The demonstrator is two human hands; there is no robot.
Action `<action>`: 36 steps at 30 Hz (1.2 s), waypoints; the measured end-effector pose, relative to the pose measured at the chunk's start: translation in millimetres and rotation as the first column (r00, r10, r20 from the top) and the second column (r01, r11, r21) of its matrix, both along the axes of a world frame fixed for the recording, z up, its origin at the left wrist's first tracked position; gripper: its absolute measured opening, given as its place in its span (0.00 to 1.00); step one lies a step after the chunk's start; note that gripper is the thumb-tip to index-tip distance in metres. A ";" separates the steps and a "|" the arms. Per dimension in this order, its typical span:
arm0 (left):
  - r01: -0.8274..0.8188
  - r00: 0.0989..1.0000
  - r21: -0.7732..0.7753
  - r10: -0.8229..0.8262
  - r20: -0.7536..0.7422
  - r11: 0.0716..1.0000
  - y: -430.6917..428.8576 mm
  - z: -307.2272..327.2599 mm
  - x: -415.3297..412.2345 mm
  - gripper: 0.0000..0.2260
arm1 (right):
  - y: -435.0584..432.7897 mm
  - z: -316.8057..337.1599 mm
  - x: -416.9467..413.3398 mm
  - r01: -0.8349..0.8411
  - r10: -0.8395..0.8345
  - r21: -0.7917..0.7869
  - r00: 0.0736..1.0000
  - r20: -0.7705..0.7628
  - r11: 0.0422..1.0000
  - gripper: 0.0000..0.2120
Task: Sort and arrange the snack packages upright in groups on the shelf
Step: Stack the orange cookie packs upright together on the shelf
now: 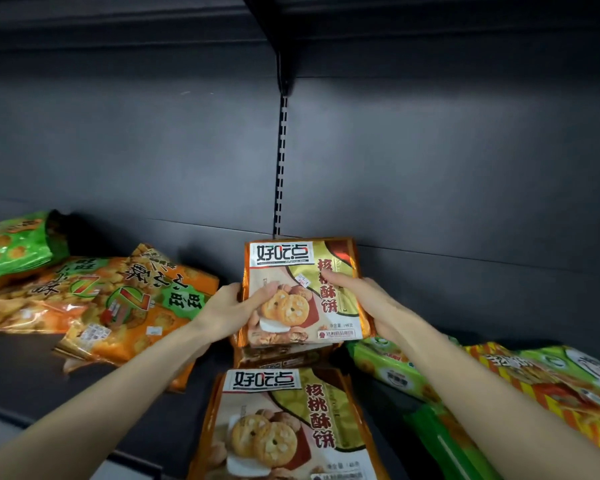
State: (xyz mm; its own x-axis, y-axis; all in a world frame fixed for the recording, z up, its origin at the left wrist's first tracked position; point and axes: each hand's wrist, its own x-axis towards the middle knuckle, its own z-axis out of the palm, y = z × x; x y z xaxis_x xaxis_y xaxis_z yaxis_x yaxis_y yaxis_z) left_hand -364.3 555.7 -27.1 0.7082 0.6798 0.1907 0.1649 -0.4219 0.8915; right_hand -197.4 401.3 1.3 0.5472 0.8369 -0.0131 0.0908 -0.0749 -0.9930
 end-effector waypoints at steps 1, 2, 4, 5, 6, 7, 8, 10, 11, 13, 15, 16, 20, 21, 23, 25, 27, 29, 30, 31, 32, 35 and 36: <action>-0.007 1.000 -0.013 0.007 -0.027 1.000 1.5 -2.9 -1.9 0.27 | 4.6 -2.9 -1.0 -0.020 0.019 -0.031 1.000 -0.020 0.999 0.20; -0.022 0.999 -0.017 0.021 -0.048 1.000 2.8 -6.1 -3.3 0.27 | 9.2 -5.9 -1.3 -0.036 0.034 -0.052 0.999 -0.042 0.998 0.21; -0.057 0.995 0.007 0.058 -0.081 0.998 6.0 -12.7 -4.6 0.32 | 16.2 -8.7 0.2 -0.064 0.058 -0.077 0.995 -0.080 0.995 0.22; -0.072 0.992 0.010 0.072 -0.101 0.997 8.9 -15.6 -3.9 0.39 | 18.5 -8.1 1.1 -0.080 0.072 -0.087 0.993 -0.090 0.993 0.21; -0.082 0.989 -0.018 0.079 -0.127 0.996 11.5 -17.6 -3.7 0.44 | 20.4 -6.7 2.1 -0.097 0.088 -0.097 0.991 -0.096 0.990 0.20; -0.085 0.986 -0.077 0.072 -0.153 0.993 11.6 -17.5 -4.3 0.47 | 21.8 -5.3 3.0 -0.112 0.101 -0.109 0.990 -0.103 0.988 0.19; -0.082 0.983 -0.149 0.055 -0.176 0.985 9.8 -16.1 -5.0 0.47 | 22.6 -4.5 3.7 -0.123 0.110 -0.123 0.988 -0.112 0.985 0.18; -0.053 0.987 -0.294 0.005 -0.162 0.954 2.0 -12.6 -5.5 0.45 | 24.0 -5.1 5.7 -0.146 0.125 -0.149 0.982 -0.143 0.978 0.16; -0.028 0.992 -0.347 -0.017 -0.125 0.937 0.6 -14.0 -4.5 0.43 | 23.9 -6.1 6.7 -0.154 0.129 -0.157 0.979 -0.159 0.976 0.15; 0.013 0.999 -0.382 -0.026 -0.029 0.924 -2.3 -14.9 -3.7 0.41 | 22.7 -8.6 7.8 -0.163 0.135 -0.156 0.975 -0.179 0.974 0.15; 0.048 0.998 -0.381 -0.028 0.058 0.923 -1.5 -17.2 -3.7 0.42 | 20.7 -11.7 9.6 -0.171 0.149 -0.140 0.976 -0.159 0.975 0.16; 0.076 0.994 -0.379 -0.041 0.099 0.922 -0.4 -18.7 -4.4 0.43 | 19.5 -13.4 10.7 -0.175 0.158 -0.125 0.978 -0.139 0.977 0.16; 0.190 0.970 -0.326 -0.126 0.205 0.926 4.3 -21.4 -3.4 0.43 | 11.6 -20.2 15.7 -0.154 0.151 -0.036 0.986 -0.073 0.987 0.24; 0.201 0.966 -0.310 -0.136 0.218 0.929 5.8 -21.4 -0.9 0.44 | 9.4 -22.1 17.7 -0.144 0.143 -0.008 0.987 -0.068 0.990 0.27; 0.226 0.957 -0.282 -0.159 0.243 0.932 6.6 -19.4 5.0 0.48 | 5.5 -24.5 22.2 -0.125 0.128 0.045 0.991 -0.048 0.991 0.32; 0.252 0.949 -0.258 -0.186 0.254 0.933 6.9 -17.5 12.1 0.50 | 0.9 -23.7 25.9 -0.082 0.082 0.076 0.997 -0.001 0.994 0.37; 0.270 0.943 -0.230 -0.209 0.259 0.935 7.4 -15.8 18.6 0.50 | -3.8 -23.4 29.2 -0.030 0.026 0.096 0.999 0.042 0.995 0.42; 0.279 0.941 -0.180 -0.231 0.247 0.943 8.8 -13.3 23.5 0.51 | -7.5 -25.5 31.5 -0.013 0.006 0.108 0.998 0.065 0.994 0.42; 0.284 0.941 -0.158 -0.243 0.235 0.946 9.9 -11.7 25.8 0.53 | -8.4 -27.1 32.1 -0.015 0.007 0.106 0.996 0.084 0.994 0.42; 0.294 0.940 -0.145 -0.259 0.221 0.945 11.1 -9.7 27.6 0.56 | -9.3 -28.8 32.4 -0.018 0.007 0.103 0.994 0.110 0.995 0.44; 0.306 0.939 -0.138 -0.274 0.208 0.942 12.3 -7.4 28.5 0.57 | -9.5 -30.2 32.2 -0.024 0.010 0.103 0.991 0.136 0.994 0.45; 0.351 0.926 -0.069 -0.336 0.172 0.934 17.1 -1.4 29.1 0.49 | -6.6 -30.7 28.4 -0.015 -0.009 0.122 0.982 0.190 0.992 0.47; 0.366 0.923 -0.042 -0.358 0.140 0.930 17.7 -0.4 28.2 0.46 | -4.5 -31.1 26.9 -0.016 -0.008 0.120 0.980 0.198 0.993 0.49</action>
State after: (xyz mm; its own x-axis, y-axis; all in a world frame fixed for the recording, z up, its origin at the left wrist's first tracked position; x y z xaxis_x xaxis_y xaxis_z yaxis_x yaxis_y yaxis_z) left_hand -336.2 573.4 -27.5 0.8810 0.3959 0.2592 -0.1049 -0.3708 0.9228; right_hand -170.5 396.9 -29.8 0.5259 0.8278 0.1956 0.2859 0.0445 -0.9572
